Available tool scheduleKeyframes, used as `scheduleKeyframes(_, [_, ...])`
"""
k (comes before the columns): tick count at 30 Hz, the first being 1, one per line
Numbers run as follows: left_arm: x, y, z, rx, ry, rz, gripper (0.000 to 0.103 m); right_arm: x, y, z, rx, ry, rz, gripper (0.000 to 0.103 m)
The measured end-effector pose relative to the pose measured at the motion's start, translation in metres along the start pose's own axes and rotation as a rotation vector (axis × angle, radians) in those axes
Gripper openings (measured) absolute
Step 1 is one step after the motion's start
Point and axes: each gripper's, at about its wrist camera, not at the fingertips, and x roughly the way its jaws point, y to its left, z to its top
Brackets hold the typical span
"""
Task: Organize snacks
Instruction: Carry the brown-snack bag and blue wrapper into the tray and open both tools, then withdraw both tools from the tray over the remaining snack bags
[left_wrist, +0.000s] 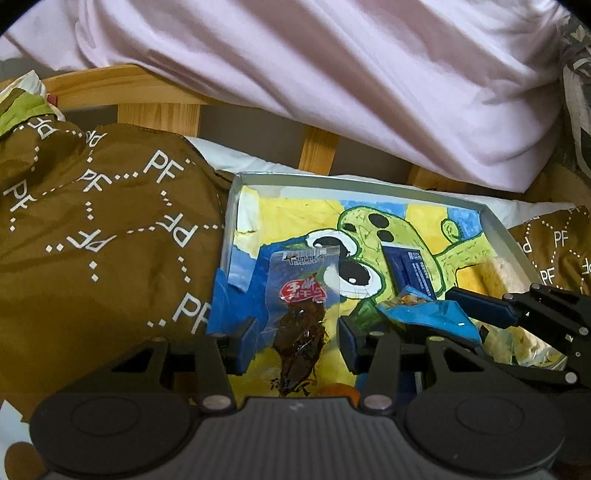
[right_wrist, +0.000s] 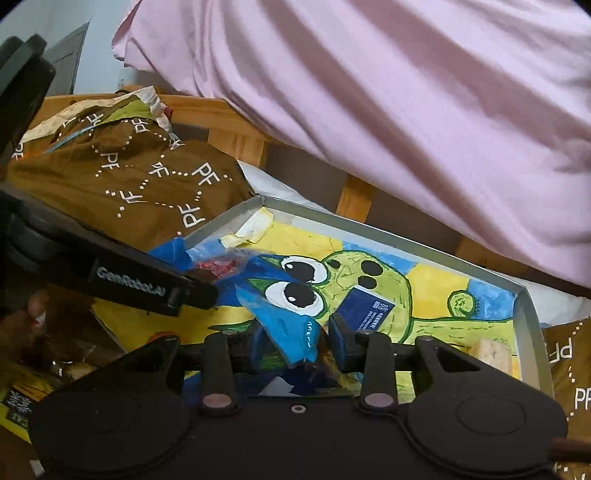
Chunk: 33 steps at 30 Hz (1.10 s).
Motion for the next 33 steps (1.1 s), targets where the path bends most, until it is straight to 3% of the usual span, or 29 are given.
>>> scheduleKeyframes(1, [0.000, 0.000, 0.000, -0.003, 0.007, -0.001, 0.051, -0.001, 0.000, 0.001, 0.009, 0.007, 0.007, 0.043])
scheduleKeyframes(5, [-0.001, 0.003, 0.001, -0.029, 0.022, -0.008, 0.054, -0.003, -0.003, 0.006, 0.072, 0.042, 0.054, 0.075])
scheduleKeyframes(12, [-0.017, 0.004, 0.006, -0.059, -0.003, -0.019, 0.072, -0.015, -0.008, 0.011, 0.137, 0.053, 0.061, 0.085])
scheduleKeyframes(20, [-0.052, 0.006, 0.009, -0.096, -0.082, -0.005, 0.097, -0.050, -0.015, 0.020, 0.185, -0.018, 0.014, 0.100])
scheduleKeyframes(33, [-0.126, -0.013, 0.001, -0.051, -0.238, 0.075, 0.102, -0.122, -0.021, 0.022, 0.274, -0.145, -0.039, 0.102])
